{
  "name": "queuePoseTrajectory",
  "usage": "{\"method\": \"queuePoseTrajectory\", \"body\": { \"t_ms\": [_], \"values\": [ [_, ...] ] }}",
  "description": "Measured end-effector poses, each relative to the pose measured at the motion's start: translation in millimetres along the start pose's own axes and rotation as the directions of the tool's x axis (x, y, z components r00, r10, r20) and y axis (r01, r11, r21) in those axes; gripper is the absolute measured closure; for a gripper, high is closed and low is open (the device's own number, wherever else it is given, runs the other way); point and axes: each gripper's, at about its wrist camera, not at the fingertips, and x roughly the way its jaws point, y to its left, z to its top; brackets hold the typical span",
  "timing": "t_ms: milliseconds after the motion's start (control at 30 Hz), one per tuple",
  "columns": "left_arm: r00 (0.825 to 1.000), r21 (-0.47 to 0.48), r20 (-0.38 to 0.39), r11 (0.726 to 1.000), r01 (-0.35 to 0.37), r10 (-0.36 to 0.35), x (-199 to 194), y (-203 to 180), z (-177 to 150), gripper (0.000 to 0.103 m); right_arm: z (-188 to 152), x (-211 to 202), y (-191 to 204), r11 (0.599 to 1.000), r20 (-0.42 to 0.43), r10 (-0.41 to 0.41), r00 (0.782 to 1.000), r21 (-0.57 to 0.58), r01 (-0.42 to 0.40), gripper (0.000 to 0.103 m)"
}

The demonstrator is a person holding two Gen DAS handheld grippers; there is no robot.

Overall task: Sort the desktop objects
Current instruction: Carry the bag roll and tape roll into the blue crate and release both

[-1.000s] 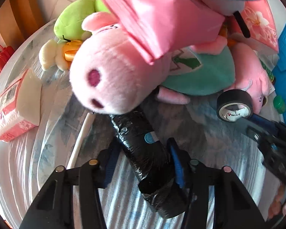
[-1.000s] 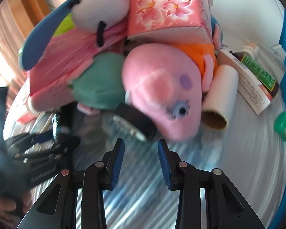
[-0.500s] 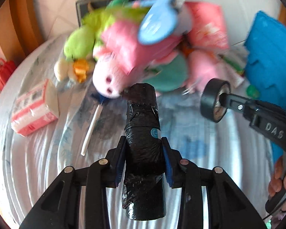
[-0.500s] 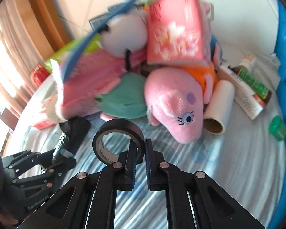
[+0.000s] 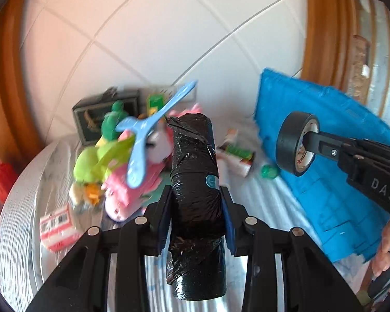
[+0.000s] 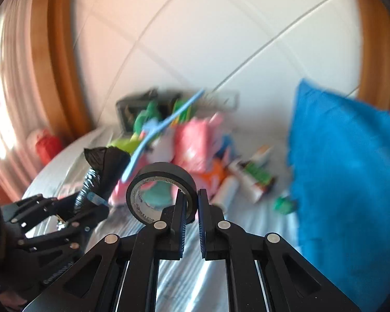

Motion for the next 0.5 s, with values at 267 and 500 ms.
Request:
{"method": "queuePoseTrajectory", "body": {
  "t_ms": [267, 500],
  "values": [
    [0.981, 0.114, 0.139, 0.986, 0.118, -0.134, -49, -92, 53, 0.069, 22, -114, -53, 0.985, 0.163, -0.163, 0.973, 0.088, 0.150, 0.095],
    [0.958, 0.187, 0.174, 0.963, 0.195, -0.228, -65, -215, 82, 0.069, 20, -174, -147, 0.952, 0.176, -0.300, 0.938, 0.114, 0.283, 0.095]
  ]
}}
